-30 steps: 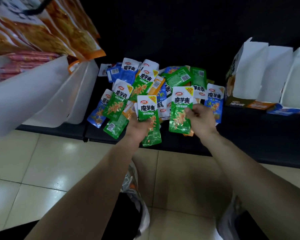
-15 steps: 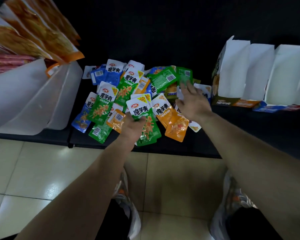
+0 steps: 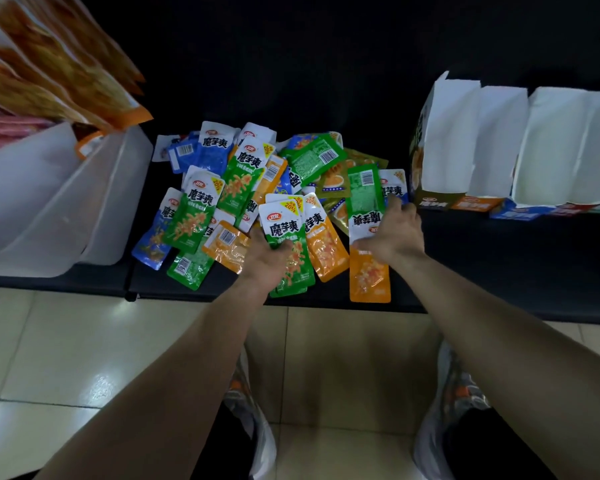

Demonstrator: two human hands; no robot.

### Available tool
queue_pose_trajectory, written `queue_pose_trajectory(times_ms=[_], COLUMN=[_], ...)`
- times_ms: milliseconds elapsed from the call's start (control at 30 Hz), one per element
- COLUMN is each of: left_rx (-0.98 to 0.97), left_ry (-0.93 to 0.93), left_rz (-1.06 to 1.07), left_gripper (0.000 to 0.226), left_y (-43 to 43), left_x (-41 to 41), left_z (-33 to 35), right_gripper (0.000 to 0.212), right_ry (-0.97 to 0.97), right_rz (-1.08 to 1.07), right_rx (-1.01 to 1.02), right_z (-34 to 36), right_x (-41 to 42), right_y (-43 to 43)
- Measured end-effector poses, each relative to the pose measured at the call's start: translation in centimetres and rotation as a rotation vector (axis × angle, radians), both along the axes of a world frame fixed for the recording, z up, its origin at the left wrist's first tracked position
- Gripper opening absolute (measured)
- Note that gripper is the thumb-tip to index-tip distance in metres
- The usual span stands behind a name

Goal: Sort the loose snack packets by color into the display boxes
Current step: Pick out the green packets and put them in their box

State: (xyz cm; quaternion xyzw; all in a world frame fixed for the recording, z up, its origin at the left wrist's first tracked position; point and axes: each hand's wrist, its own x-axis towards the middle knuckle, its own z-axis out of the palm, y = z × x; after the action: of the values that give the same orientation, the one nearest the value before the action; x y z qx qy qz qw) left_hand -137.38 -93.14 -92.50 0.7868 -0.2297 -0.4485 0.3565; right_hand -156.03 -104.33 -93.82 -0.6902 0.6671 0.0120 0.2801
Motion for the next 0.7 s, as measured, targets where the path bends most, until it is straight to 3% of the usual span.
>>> queue_pose_trajectory(times_ms=[67, 167, 267, 333, 400, 533, 633, 700], left_rx=[-0.001, -0.006, -0.011, -0.013, -0.016, -0.028, -0.018, -0.022], left_ry=[-0.009, -0.017, -0.037, -0.043, -0.049, -0.081, -0.086, -0.076], left_rz=[0.007, 0.03, 0.057, 0.072, 0.072, 0.057, 0.046, 0.048], left_gripper=[0.035, 0.035, 0.036, 0.04, 0.04, 0.033, 0.024, 0.025], left_y=[-0.1, -0.4, -0.6, -0.6, -0.5, -0.2, -0.1, -0.1], left_x=[0.0, 0.1, 0.5, 0.5, 0.6, 0.4, 0.3, 0.2], left_z=[0.2, 0.4, 0.9, 1.2, 1.4, 1.2, 1.2, 1.5], right_gripper=[0.09, 0.043, 0.029, 0.031, 0.049, 0.058, 0.079, 0.077], right_ry=[-0.078, -0.325, -0.307, -0.138, 0.041, 0.023, 0.115, 0.042], right_rz=[-0.065, -0.109, 0.079, 0.288, 0.385, 0.173, 0.053, 0.005], right_rx=[0.008, -0.148, -0.432, -0.406, -0.201, -0.17, -0.096, -0.036], right_z=[-0.4, -0.1, 1.6, 2.1, 1.7, 0.6, 0.0, -0.2], right_x=[-0.1, -0.5, -1.5, -2.1, -2.6, -2.4, -1.9, -1.7], right_y=[-0.6, -1.0, 0.1, 1.1, 1.9, 1.5, 0.7, 0.4])
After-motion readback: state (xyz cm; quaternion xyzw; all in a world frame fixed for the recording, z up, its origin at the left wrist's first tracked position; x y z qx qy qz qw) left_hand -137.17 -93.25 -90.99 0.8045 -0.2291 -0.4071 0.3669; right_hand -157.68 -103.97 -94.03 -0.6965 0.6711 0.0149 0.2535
